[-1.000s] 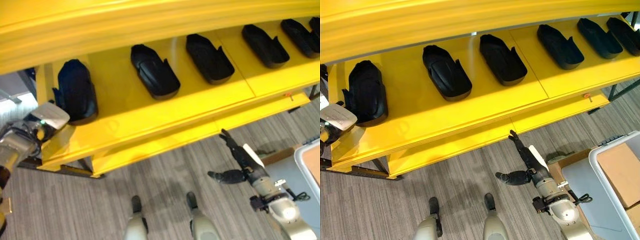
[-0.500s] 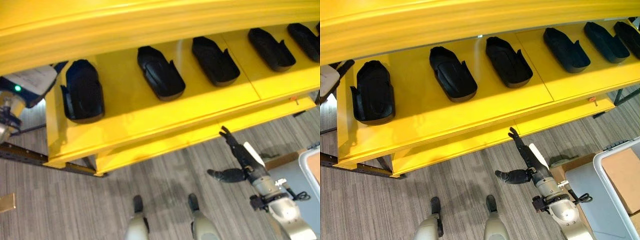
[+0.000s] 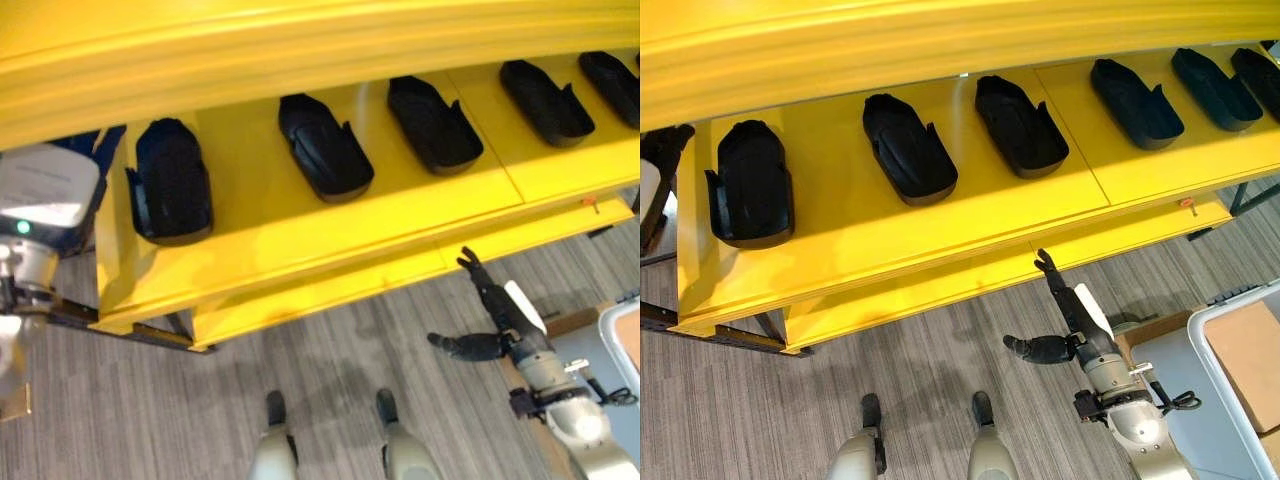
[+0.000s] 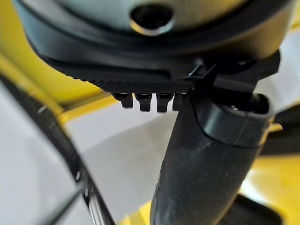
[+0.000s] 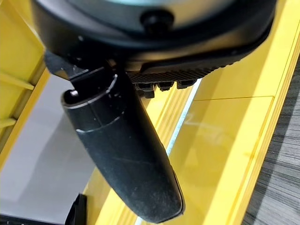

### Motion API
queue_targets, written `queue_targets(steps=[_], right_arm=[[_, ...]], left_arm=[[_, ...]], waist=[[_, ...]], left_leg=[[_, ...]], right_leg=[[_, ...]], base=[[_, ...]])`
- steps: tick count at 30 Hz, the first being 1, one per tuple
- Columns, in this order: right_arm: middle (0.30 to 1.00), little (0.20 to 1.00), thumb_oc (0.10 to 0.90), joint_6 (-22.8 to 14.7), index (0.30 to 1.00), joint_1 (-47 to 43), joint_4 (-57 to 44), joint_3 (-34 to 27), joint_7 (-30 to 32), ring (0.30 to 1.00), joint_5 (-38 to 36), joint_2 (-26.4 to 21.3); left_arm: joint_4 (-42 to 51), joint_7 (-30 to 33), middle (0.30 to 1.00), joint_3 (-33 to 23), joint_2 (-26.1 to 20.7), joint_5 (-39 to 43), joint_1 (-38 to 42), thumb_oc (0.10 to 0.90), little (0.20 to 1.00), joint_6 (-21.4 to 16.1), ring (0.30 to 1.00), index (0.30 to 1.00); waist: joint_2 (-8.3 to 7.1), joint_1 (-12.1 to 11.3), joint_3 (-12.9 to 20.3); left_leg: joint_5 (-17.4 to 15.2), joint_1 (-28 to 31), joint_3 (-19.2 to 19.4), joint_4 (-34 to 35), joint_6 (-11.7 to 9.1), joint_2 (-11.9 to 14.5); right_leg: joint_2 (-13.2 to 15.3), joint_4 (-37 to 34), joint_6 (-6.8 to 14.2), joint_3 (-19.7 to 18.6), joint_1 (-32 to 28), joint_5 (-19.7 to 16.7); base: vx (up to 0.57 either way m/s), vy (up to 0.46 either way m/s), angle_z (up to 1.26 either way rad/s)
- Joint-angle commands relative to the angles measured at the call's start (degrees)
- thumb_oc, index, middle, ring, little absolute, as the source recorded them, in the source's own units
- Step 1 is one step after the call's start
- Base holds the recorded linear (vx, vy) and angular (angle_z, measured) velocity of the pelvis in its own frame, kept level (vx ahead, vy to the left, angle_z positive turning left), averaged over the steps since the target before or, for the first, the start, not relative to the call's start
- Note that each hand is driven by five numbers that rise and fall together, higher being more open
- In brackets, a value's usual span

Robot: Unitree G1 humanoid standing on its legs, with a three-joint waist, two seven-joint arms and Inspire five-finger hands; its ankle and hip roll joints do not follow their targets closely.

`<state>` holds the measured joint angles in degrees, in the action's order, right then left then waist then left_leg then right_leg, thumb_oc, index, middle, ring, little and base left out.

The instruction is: Move parts from the plastic box to the shelf.

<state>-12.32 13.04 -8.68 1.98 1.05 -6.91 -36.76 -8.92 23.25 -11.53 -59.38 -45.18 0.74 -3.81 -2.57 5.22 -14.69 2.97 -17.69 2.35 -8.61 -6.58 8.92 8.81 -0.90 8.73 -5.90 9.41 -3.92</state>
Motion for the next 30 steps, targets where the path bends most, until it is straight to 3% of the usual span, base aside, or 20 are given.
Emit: queue_targets(steps=[1,8,19,30], right_arm=[[1.000,1.000,0.900,-3.7,1.000,-3.1,-3.9,-3.5,1.3,1.000,-1.5,-0.8],[1.000,1.000,0.900,-2.4,1.000,-5.0,-4.2,-3.2,1.0,1.000,-1.5,-0.2],[1.000,1.000,0.900,-1.2,1.000,-5.6,-5.3,-2.7,0.4,1.000,-0.8,-0.5],[1.000,1.000,0.900,-0.9,1.000,-6.0,-5.2,-2.6,0.6,1.000,0.1,-0.3]], left_arm=[[1.4,1.1,1.000,-4.5,-1.6,7.7,2.0,0.900,1.000,-0.4,1.000,1.000],[12.2,-0.4,1.000,-7.0,9.6,11.1,-4.8,0.900,1.000,-2.0,1.000,1.000],[18.1,-3.0,1.000,-4.6,13.9,6.5,-8.7,0.900,1.000,-2.5,1.000,1.000],[13.1,-3.7,1.000,-1.1,14.9,1.8,-8.5,0.900,1.000,-0.5,1.000,1.000]], waist=[[-0.55,0.4,5.9],[-1.38,-0.6,5.7],[-1.95,-1.3,5.6],[-2.61,-1.5,5.7]], left_leg=[[-5.0,1.9,-0.8,-4.6,1.5,1.0],[-4.9,2.7,-1.4,-3.8,1.7,1.4],[-4.1,3.4,-1.9,-1.8,2.1,1.3],[-3.4,2.7,-2.3,-1.3,2.1,1.2]], right_leg=[[2.5,5.4,-0.3,1.3,1.5,3.7],[2.2,5.7,-0.7,1.8,0.8,4.3],[2.0,5.6,-1.0,2.9,0.2,4.4],[1.9,5.9,-1.1,3.3,0.9,4.4]], base=[[0.00,0.000,0.00],[0.00,-0.005,0.02],[-0.01,-0.003,0.05],[-0.02,0.003,0.04]])
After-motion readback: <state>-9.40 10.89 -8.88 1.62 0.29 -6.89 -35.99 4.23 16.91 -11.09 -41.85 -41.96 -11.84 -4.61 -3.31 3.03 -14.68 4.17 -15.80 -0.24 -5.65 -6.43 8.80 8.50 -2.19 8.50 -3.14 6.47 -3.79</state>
